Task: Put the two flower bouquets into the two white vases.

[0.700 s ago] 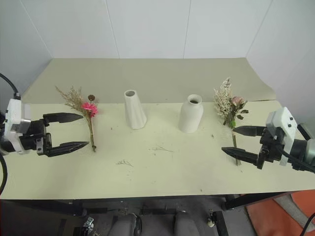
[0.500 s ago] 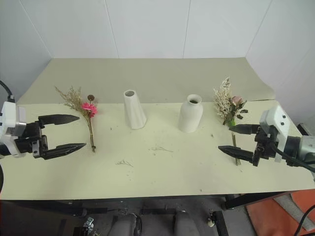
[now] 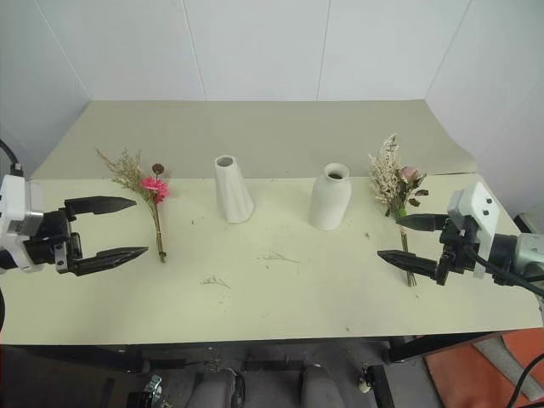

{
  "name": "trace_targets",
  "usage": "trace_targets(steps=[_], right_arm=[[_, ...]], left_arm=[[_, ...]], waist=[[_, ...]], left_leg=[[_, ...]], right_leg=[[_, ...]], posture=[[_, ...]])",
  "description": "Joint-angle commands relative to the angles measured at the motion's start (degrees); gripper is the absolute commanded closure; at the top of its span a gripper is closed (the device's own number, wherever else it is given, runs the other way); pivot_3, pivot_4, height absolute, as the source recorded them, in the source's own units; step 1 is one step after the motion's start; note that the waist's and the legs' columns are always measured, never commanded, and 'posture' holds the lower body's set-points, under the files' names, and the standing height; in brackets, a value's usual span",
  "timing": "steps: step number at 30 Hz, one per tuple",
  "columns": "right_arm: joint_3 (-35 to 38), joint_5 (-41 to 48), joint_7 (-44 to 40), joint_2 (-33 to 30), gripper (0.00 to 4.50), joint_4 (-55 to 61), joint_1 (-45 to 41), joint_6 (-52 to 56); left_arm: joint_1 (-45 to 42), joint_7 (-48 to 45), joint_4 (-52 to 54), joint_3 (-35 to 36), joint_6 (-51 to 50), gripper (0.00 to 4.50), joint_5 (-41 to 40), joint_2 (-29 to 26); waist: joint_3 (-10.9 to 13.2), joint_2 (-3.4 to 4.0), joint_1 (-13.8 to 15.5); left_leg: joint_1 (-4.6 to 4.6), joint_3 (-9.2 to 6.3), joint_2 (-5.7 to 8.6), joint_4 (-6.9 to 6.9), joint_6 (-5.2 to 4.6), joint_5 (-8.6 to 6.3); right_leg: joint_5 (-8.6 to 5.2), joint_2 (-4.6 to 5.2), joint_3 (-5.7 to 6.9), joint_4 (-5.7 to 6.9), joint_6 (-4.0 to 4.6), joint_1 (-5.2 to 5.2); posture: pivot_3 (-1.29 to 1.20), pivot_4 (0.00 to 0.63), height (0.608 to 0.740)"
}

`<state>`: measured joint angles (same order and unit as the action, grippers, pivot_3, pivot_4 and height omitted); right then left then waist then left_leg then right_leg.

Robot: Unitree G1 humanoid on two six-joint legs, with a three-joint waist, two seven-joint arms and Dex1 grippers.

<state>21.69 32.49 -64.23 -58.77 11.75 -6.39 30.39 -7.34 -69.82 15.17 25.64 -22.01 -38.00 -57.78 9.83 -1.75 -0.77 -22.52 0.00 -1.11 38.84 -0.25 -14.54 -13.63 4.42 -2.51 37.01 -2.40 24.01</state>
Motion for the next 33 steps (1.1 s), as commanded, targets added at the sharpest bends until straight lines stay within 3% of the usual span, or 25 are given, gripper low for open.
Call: trace_targets(steps=[1,7,14,19,24,27,33], right_arm=[[-1.05,-5.16,7.76,-1.62,0.00,-1.76,-2.46,3.33],[-9.39,-9.48,14.90,-1.57,0.00,-8.71,-11.61,14.44],[-18.99,-15.81,24.75,5.84,0.00,-24.31,-30.72,25.81],[-22.93,-19.09,25.61,8.22,0.00,-33.49,-37.49,27.77],[-24.08,-22.15,26.86,10.93,0.00,-42.65,-41.98,25.42],[-24.17,-22.85,26.71,12.07,0.62,-46.12,-43.80,26.14],[-24.73,-23.33,25.33,12.90,2.62,-46.88,-45.04,27.28]], left_arm=[[-3.58,0.67,-0.26,-1.93,1.68,0.01,1.02,0.03],[-13.81,-1.01,-2.66,-12.75,3.60,0.01,2.75,4.84],[-27.52,-4.14,-10.52,-26.97,10.68,0.01,11.57,13.84],[-32.87,-6.13,-15.14,-30.72,13.73,0.01,13.48,19.11],[-32.35,-5.23,-15.44,-30.77,14.20,0.01,14.54,20.91],[-29.93,-5.15,-13.93,-29.78,13.78,0.00,14.40,19.95],[-26.74,-4.09,-12.10,-27.70,13.45,0.00,14.00,17.56]], waist=[[0.00,0.00,-0.01],[0.00,0.01,0.02],[0.00,0.00,-0.34],[0.00,0.00,-0.17],[0.00,0.01,-0.32],[-0.01,0.04,-0.45],[-0.01,0.05,-0.44]], left_leg=[[0.00,0.00,0.00,0.00,0.00,0.00],[0.01,0.01,0.03,0.01,0.00,0.00],[-0.15,0.00,0.07,0.05,0.00,0.01],[-0.42,-0.02,0.07,0.05,-0.01,0.01],[-0.53,-0.02,0.08,0.07,-0.02,0.00],[-0.47,-0.01,0.08,0.07,-0.02,0.00],[-0.46,-0.02,0.08,0.08,-0.02,0.00]], right_leg=[[0.00,0.00,0.00,0.00,0.00,0.00],[0.01,-0.01,-0.01,0.01,0.01,-0.01],[0.05,-0.01,-0.03,0.00,0.00,0.10],[0.05,0.01,0.01,-0.12,0.00,0.28],[0.08,0.03,0.01,-0.21,-0.06,0.30],[0.08,0.02,-0.01,-0.21,-0.05,0.31],[0.08,0.02,-0.01,-0.19,-0.06,0.30]], posture=[[0.00,0.150,0.740],[0.00,0.150,0.740],[0.00,0.150,0.740],[0.00,0.150,0.740],[0.00,0.150,0.740],[0.00,0.150,0.740],[0.00,0.150,0.740]])
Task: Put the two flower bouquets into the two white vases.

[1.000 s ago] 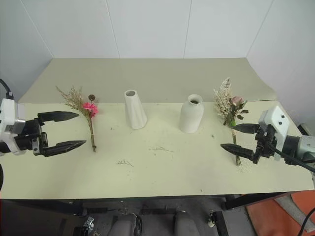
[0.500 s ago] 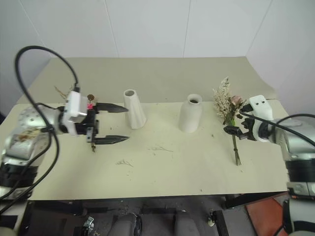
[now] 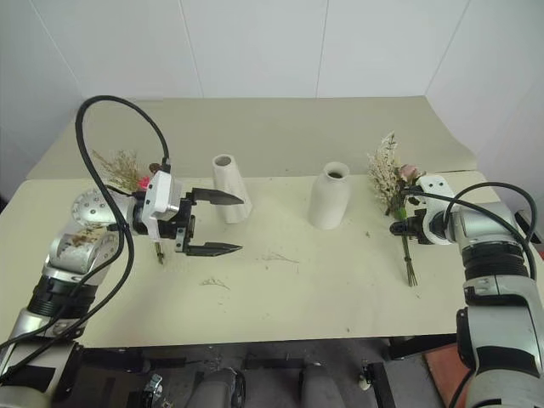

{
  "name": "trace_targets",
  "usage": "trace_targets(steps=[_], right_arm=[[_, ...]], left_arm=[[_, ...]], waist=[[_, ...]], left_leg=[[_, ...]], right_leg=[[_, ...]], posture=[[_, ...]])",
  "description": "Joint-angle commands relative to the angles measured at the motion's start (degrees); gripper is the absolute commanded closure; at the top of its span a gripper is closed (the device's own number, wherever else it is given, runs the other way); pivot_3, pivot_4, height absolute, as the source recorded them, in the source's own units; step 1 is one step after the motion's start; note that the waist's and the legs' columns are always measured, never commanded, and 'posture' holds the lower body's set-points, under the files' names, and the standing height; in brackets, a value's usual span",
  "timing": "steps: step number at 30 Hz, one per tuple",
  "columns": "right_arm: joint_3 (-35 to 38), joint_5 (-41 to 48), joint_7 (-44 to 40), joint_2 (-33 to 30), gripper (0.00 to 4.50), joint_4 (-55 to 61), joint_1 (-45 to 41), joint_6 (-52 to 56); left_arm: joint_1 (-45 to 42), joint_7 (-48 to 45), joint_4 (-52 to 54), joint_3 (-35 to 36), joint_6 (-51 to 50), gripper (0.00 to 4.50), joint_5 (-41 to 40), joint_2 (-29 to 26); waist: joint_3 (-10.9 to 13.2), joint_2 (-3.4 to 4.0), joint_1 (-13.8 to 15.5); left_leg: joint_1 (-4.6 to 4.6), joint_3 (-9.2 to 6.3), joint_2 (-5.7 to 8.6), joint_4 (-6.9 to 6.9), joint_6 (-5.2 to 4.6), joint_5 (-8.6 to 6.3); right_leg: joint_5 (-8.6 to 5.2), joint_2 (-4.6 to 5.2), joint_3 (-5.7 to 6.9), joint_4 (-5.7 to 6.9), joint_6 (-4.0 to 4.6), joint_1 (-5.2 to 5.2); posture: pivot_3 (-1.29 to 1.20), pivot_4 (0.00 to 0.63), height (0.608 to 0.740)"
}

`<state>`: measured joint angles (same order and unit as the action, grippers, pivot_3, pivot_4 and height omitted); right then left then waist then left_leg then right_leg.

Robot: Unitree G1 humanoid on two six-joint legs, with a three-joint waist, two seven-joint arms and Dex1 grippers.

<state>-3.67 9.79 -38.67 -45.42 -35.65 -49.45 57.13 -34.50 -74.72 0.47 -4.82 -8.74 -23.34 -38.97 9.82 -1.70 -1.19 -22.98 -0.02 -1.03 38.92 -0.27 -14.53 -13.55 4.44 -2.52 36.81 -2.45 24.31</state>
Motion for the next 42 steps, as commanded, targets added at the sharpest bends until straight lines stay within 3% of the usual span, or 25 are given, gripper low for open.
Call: trace_targets(steps=[1,5,9,13,17,19,23,31,42], right_arm=[[0.73,-0.77,-0.13,-0.32,3.03,0.43,-2.17,0.62],[2.01,-0.98,1.48,-0.07,4.27,-0.21,-2.95,0.93],[6.18,-0.75,6.25,-0.21,4.26,0.13,-3.65,-0.06],[16.35,1.02,15.47,1.67,4.26,9.43,-3.55,-8.54],[27.51,6.73,21.16,9.00,4.26,25.04,-2.61,-22.86],[34.17,15.11,21.81,14.82,4.26,31.88,-2.99,-24.58],[33.14,18.49,21.90,21.92,4.26,38.12,-2.15,-31.36],[27.41,18.87,23.34,33.45,4.26,35.12,-1.35,-39.60],[23.47,16.12,20.84,34.36,4.26,26.38,0.96,-47.42]], left_arm=[[0.80,0.98,2.88,3.09,0.07,0.00,-0.86,-1.48],[1.74,1.34,3.73,3.68,-0.28,0.00,-1.14,-1.89],[1.92,1.48,3.65,3.86,-0.21,0.00,-1.00,-2.07],[1.35,1.43,3.03,4.12,-0.22,0.00,-0.89,-2.43],[0.71,1.32,2.69,4.65,-0.79,0.00,-1.34,-2.96],[0.51,1.17,2.41,4.85,-0.96,0.00,-1.49,-3.18],[0.19,0.64,1.92,5.38,-1.48,0.00,-1.78,-3.80],[1.39,1.30,3.09,6.62,-2.46,0.00,-2.19,-5.96],[6.24,3.03,8.03,9.72,-5.40,0.00,-3.29,-8.59]], waist=[[0.00,0.00,-0.01],[0.00,0.00,0.08],[0.00,0.00,0.29],[0.01,0.02,0.20],[0.02,0.05,-0.49],[0.02,0.06,-0.61],[0.02,0.06,-0.67],[0.03,0.10,-1.25],[0.04,0.12,-1.29]], left_leg=[[0.00,0.00,0.00,0.00,0.00,0.00],[0.01,-0.01,0.00,0.00,0.00,0.00],[-0.02,-0.01,0.00,0.00,0.00,0.00],[-0.06,0.00,0.01,-0.01,0.00,0.00],[-0.06,-0.01,-0.03,-0.06,0.00,0.00],[-0.05,-0.04,-0.04,-0.07,0.00,0.00],[-0.03,-0.08,-0.04,-0.02,0.00,0.00],[-0.02,-0.07,-0.03,-0.06,0.00,0.00],[-0.02,-0.07,-0.04,-0.07,0.01,0.00]], right_leg=[[0.00,0.00,0.00,0.00,0.00,0.00],[0.00,0.00,0.01,0.00,0.00,0.00],[0.00,0.01,0.03,-0.01,0.00,0.00],[0.00,0.02,0.02,0.00,0.00,0.05],[0.00,-0.02,-0.01,0.13,0.00,0.11],[0.00,-0.03,0.01,0.25,0.00,0.11],[0.02,0.00,0.05,0.30,-0.03,0.01],[0.04,0.00,0.06,0.33,-0.04,0.05],[0.04,0.00,0.06,0.32,-0.03,0.04]], posture=[[0.00,0.150,0.740],[0.00,0.150,0.740],[0.00,0.150,0.740],[0.00,0.150,0.740],[0.00,0.150,0.740],[0.00,0.150,0.740],[0.00,0.150,0.740],[0.00,0.150,0.740],[0.00,0.150,0.740]])
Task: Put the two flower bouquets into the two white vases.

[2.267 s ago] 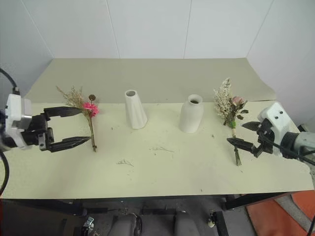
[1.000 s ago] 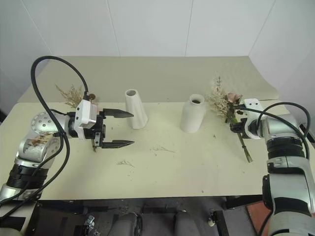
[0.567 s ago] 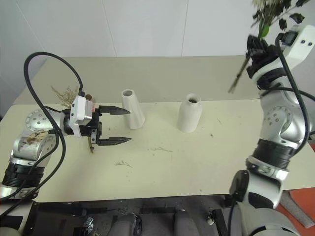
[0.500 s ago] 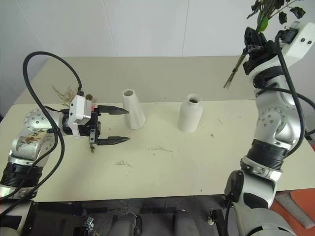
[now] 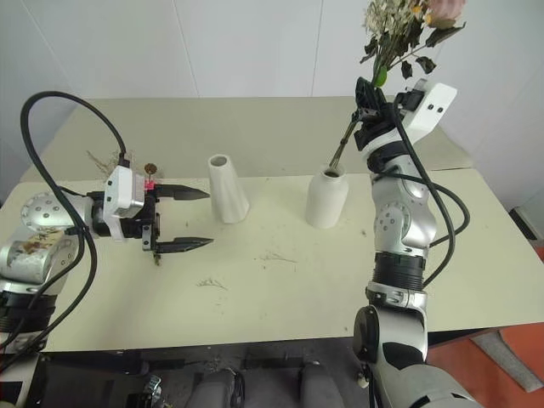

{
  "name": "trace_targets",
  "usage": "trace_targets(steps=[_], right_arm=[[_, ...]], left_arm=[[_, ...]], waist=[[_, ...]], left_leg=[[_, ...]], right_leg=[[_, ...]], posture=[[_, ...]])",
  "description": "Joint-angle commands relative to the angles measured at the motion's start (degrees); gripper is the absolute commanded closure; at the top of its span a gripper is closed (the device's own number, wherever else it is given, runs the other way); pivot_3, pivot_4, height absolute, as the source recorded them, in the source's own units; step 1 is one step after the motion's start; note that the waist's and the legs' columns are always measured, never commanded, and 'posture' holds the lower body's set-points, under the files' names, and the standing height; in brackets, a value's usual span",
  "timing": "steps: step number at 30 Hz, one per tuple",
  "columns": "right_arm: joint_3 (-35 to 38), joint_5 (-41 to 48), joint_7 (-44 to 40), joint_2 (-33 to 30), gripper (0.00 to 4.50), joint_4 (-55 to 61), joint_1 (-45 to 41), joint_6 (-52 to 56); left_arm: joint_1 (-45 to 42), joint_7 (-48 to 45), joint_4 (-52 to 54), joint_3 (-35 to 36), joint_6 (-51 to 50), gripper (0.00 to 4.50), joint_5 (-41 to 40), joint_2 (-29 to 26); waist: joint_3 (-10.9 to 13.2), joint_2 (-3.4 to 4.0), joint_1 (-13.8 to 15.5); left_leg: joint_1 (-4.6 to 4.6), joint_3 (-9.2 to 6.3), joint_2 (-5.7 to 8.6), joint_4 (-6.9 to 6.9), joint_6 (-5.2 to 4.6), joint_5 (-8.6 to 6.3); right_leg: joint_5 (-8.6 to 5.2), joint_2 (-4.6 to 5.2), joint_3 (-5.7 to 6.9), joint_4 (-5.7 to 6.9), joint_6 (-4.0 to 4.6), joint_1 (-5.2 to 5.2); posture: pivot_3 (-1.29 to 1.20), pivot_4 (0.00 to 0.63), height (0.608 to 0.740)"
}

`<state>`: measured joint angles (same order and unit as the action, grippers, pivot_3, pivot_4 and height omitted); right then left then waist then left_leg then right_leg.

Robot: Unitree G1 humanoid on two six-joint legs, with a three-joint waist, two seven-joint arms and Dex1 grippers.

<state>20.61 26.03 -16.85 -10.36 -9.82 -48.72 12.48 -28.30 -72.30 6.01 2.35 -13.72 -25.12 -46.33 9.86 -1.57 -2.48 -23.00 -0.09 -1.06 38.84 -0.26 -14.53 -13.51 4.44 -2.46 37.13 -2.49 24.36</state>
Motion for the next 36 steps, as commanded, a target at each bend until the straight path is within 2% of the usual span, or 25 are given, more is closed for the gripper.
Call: trace_targets(steps=[1,7,17,18,20,28,29,36], right_arm=[[-1.09,-0.16,-1.15,-0.61,4.26,0.45,0.60,-2.87],[-3.74,-0.69,-1.39,0.97,4.26,1.66,4.16,-4.23],[-8.42,-5.85,-3.15,1.88,4.26,0.28,8.81,-13.35],[-8.59,-5.92,-3.32,1.78,3.52,0.23,9.04,-13.68],[-9.13,-5.94,-4.14,1.38,2.96,1.17,9.86,-13.98],[-12.35,-7.30,-6.03,-1.63,0.21,6.62,14.59,-10.68],[-12.16,-7.14,-5.81,-1.88,0.04,7.14,14.98,-10.17],[-12.48,-6.46,-9.48,-10.37,0.04,16.79,23.05,-2.52]], left_arm=[[0.27,0.71,2.80,2.73,-0.63,0.00,-1.62,-1.37],[0.83,1.23,3.71,3.39,-1.36,0.00,-2.13,-1.90],[0.34,1.58,3.51,3.06,-1.32,0.00,-2.54,-1.85],[0.37,1.60,3.51,3.08,-1.31,0.00,-2.59,-1.84],[0.65,1.69,3.69,3.16,-1.36,0.00,-2.74,-1.84],[0.75,1.86,3.44,2.91,-1.13,0.00,-2.71,-1.56],[0.67,1.87,3.33,2.83,-1.07,0.00,-2.65,-1.50],[2.82,2.62,4.66,5.52,-3.18,0.00,-5.27,-1.88]], waist=[[0.00,0.00,-0.02],[0.00,0.00,-0.08],[0.01,0.01,-0.10],[0.00,0.01,-0.10],[0.00,0.01,-0.10],[0.01,0.01,-0.09],[0.00,0.01,-0.08],[0.01,0.01,0.26]], left_leg=[[0.01,0.00,0.00,0.00,0.00,0.00],[0.02,0.00,0.00,-0.01,0.00,0.00],[0.03,0.01,0.00,-0.02,0.00,0.00],[0.03,0.01,0.00,-0.02,0.00,0.00],[0.03,0.01,0.00,-0.01,0.00,0.00],[0.05,0.01,0.00,-0.01,0.00,0.00],[0.05,0.01,0.00,-0.01,0.00,0.00],[0.01,-0.01,0.01,-0.01,0.00,0.00]], right_leg=[[0.00,0.00,0.00,0.00,0.00,0.00],[0.00,0.00,-0.01,0.00,0.00,0.00],[0.00,-0.01,-0.02,0.00,0.00,0.00],[0.00,-0.01,-0.02,0.00,0.00,0.00],[0.00,-0.01,-0.02,0.00,0.00,0.00],[0.00,-0.01,-0.02,-0.01,0.00,-0.01],[0.00,-0.01,-0.02,-0.02,0.00,-0.01],[0.00,0.00,0.01,-0.03,0.00,-0.02]], posture=[[0.00,0.150,0.740],[0.00,0.150,0.740],[0.00,0.150,0.740],[0.00,0.150,0.740],[0.00,0.150,0.740],[0.00,0.150,0.740],[0.00,0.150,0.740],[0.00,0.150,0.740]])
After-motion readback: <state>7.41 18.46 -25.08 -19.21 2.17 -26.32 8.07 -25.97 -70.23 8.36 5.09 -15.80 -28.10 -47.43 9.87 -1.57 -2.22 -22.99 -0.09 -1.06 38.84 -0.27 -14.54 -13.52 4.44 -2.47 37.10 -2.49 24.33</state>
